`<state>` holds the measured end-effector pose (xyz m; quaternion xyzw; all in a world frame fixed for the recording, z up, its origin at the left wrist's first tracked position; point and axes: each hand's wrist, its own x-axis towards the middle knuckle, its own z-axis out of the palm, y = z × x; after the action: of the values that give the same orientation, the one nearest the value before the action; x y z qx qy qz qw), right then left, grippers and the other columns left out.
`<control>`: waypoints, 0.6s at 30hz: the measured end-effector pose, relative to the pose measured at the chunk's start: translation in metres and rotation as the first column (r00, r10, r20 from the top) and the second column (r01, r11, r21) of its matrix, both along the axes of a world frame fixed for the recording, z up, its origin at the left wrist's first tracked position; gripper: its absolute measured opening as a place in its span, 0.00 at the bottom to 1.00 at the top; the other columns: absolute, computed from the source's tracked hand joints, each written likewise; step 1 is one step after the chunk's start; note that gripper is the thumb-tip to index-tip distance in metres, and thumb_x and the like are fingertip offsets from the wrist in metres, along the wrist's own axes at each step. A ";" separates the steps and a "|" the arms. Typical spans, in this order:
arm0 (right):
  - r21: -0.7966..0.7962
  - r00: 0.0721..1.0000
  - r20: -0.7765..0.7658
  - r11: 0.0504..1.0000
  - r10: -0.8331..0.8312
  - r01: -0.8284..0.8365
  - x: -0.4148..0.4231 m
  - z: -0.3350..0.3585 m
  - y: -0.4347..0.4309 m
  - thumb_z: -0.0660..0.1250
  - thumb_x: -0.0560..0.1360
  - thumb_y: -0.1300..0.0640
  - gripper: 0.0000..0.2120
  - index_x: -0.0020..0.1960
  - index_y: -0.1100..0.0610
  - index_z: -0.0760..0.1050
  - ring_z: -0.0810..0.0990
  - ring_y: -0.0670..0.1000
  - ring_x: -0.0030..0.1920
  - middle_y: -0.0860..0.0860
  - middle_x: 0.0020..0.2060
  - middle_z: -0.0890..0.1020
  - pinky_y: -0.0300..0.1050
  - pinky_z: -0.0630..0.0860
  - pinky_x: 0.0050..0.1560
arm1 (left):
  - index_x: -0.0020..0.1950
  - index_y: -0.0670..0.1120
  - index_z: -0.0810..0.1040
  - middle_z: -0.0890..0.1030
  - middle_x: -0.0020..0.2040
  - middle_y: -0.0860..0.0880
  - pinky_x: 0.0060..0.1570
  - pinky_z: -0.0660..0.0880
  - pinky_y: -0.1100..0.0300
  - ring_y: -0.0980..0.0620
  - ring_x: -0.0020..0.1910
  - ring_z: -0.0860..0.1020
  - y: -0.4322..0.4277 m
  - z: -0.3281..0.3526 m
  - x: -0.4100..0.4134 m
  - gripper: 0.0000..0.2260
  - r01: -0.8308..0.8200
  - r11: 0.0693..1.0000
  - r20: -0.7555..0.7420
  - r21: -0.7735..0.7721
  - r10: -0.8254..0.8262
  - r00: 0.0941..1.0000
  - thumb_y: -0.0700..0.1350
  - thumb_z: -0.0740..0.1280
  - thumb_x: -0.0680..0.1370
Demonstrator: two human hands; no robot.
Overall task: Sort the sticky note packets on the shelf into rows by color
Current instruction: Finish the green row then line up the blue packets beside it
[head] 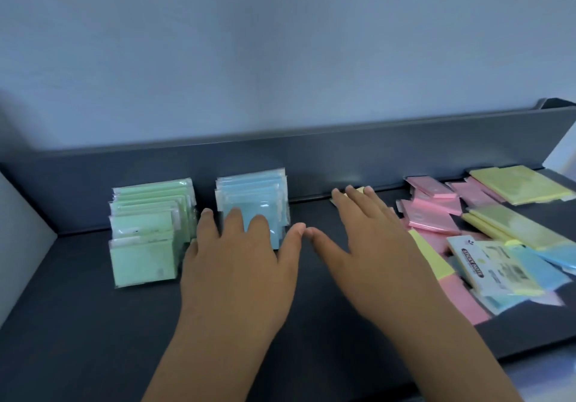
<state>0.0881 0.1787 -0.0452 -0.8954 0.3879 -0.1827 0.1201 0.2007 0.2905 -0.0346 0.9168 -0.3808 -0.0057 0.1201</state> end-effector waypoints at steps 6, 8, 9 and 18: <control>0.022 0.999 0.022 0.999 0.033 -0.033 -0.064 0.005 -0.038 0.55 0.80 0.34 0.35 0.82 0.48 0.56 0.50 0.48 0.82 0.45 0.81 0.59 0.48 0.53 0.81 | 0.74 0.55 0.70 0.65 0.78 0.51 0.73 0.63 0.45 0.42 0.81 0.52 -0.040 0.000 -0.057 0.34 -0.007 1.000 -0.006 0.030 0.007 1.000 0.71 0.42 0.78; 0.008 0.999 0.012 0.999 0.032 -0.032 -0.087 0.006 -0.052 0.56 0.80 0.35 0.34 0.82 0.49 0.57 0.53 0.49 0.81 0.46 0.80 0.61 0.49 0.56 0.80 | 0.73 0.55 0.69 0.66 0.77 0.51 0.72 0.65 0.44 0.42 0.81 0.53 -0.056 -0.002 -0.078 0.33 0.004 1.000 -0.006 0.014 -0.004 1.000 0.70 0.43 0.78; -0.001 1.000 0.005 1.000 0.029 -0.029 -0.098 0.005 -0.059 0.57 0.80 0.36 0.33 0.81 0.49 0.58 0.55 0.50 0.81 0.46 0.79 0.63 0.50 0.58 0.79 | 0.72 0.55 0.69 0.66 0.77 0.51 0.72 0.65 0.44 0.42 0.80 0.54 -0.064 -0.002 -0.088 0.32 0.011 1.000 -0.012 0.003 -0.011 1.000 0.70 0.44 0.78; -0.004 0.999 0.038 1.000 -0.006 0.006 -0.176 0.002 -0.095 0.62 0.81 0.41 0.28 0.77 0.50 0.64 0.63 0.49 0.76 0.46 0.73 0.69 0.45 0.61 0.74 | 0.70 0.55 0.73 0.74 0.69 0.53 0.64 0.72 0.47 0.44 0.72 0.66 -0.105 -0.010 -0.157 0.29 0.025 0.999 -0.029 -0.046 -0.026 0.999 0.69 0.48 0.80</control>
<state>-0.0882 0.0838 -0.0431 -0.8909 0.3878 -0.2008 0.1250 0.0440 0.1853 -0.0442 0.9087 -0.3906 -0.0119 0.1466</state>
